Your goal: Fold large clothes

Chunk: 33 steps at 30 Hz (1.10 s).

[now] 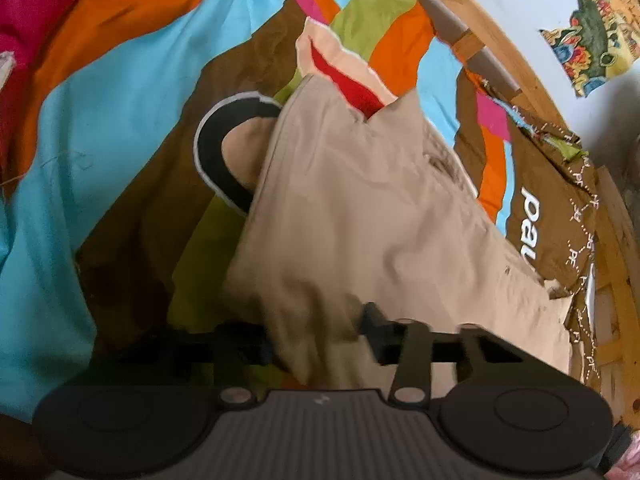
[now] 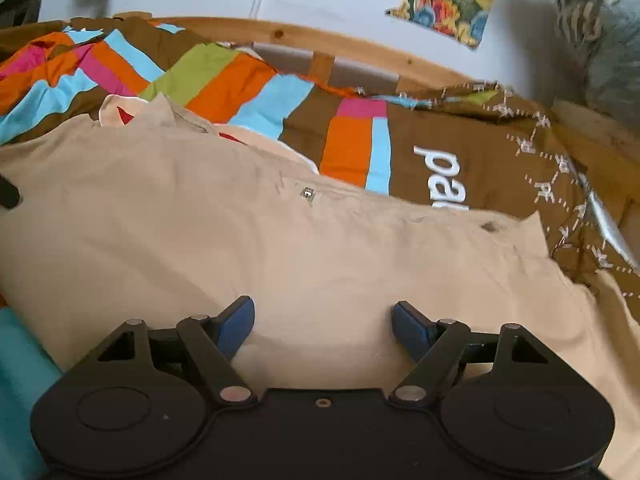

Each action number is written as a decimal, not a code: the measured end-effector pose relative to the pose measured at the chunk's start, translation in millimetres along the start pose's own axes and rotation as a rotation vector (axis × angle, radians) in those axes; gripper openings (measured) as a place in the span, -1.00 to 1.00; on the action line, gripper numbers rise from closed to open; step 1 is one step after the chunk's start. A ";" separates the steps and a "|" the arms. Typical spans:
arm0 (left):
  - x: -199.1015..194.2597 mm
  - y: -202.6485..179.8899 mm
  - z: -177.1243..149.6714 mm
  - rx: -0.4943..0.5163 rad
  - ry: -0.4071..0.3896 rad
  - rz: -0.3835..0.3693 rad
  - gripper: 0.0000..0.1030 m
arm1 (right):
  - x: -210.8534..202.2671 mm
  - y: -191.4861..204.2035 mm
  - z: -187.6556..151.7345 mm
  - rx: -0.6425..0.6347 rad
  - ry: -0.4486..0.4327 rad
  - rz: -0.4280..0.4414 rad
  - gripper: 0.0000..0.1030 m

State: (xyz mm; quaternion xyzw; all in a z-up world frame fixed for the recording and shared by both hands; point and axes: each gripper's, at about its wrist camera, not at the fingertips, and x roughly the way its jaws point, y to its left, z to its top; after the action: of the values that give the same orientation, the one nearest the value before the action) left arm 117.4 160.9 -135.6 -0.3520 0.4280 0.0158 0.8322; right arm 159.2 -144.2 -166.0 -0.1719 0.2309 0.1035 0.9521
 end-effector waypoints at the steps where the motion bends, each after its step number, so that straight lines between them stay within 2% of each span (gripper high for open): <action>1: -1.3 -1.7 -0.5 0.010 -0.010 0.007 -0.40 | -0.1 1.5 -1.3 -0.007 -0.006 -0.006 0.52; 4: -8.4 -10.5 -5.4 0.063 -0.054 0.031 -0.70 | -2.2 1.7 -6.0 -0.001 -0.023 -0.007 0.52; 9: -26.5 -33.4 -16.7 0.197 -0.160 0.032 -0.87 | -4.1 -5.5 -9.7 0.046 -0.045 0.007 0.56; 11: -33.3 -46.5 -19.2 0.250 -0.205 0.024 -0.89 | -4.5 -9.2 -11.0 0.076 -0.052 0.011 0.65; 12: -38.4 -55.2 -20.1 0.269 -0.230 0.003 -0.90 | -4.7 -11.9 -11.3 0.092 -0.054 0.017 0.66; 15: -56.4 -91.3 -21.7 0.335 -0.298 -0.120 -0.92 | -7.6 -19.9 -12.5 0.138 -0.069 0.049 0.66; 17: -61.9 -123.8 -24.6 0.411 -0.310 -0.176 -0.92 | -10.9 -26.2 -12.1 0.178 -0.084 0.080 0.54; 20: -60.2 -175.6 -36.5 0.567 -0.298 -0.226 -0.93 | -24.9 -51.5 -11.2 0.318 -0.143 0.163 0.29; 24: -43.7 -226.7 -60.8 0.721 -0.234 -0.273 -0.94 | -52.9 -111.3 -9.7 0.532 -0.227 0.205 0.22; 26: -32.7 -244.8 -76.1 0.789 -0.202 -0.286 -0.95 | -60.3 -145.1 -11.0 0.632 -0.234 0.273 0.22; 30: -10.1 -269.3 -102.8 0.862 -0.132 -0.314 -0.96 | -63.5 -211.0 -21.9 0.878 -0.224 0.443 0.22; 33: 6.1 -285.6 -125.7 0.933 -0.104 -0.320 -0.96 | -54.2 -246.2 -28.4 1.034 -0.181 0.571 0.22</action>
State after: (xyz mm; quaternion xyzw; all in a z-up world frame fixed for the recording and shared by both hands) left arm 126.7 -130.8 -24.9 -0.0021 0.2877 -0.2879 0.9134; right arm 168.6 -387.6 -95.1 0.3922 0.2063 0.2437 0.8627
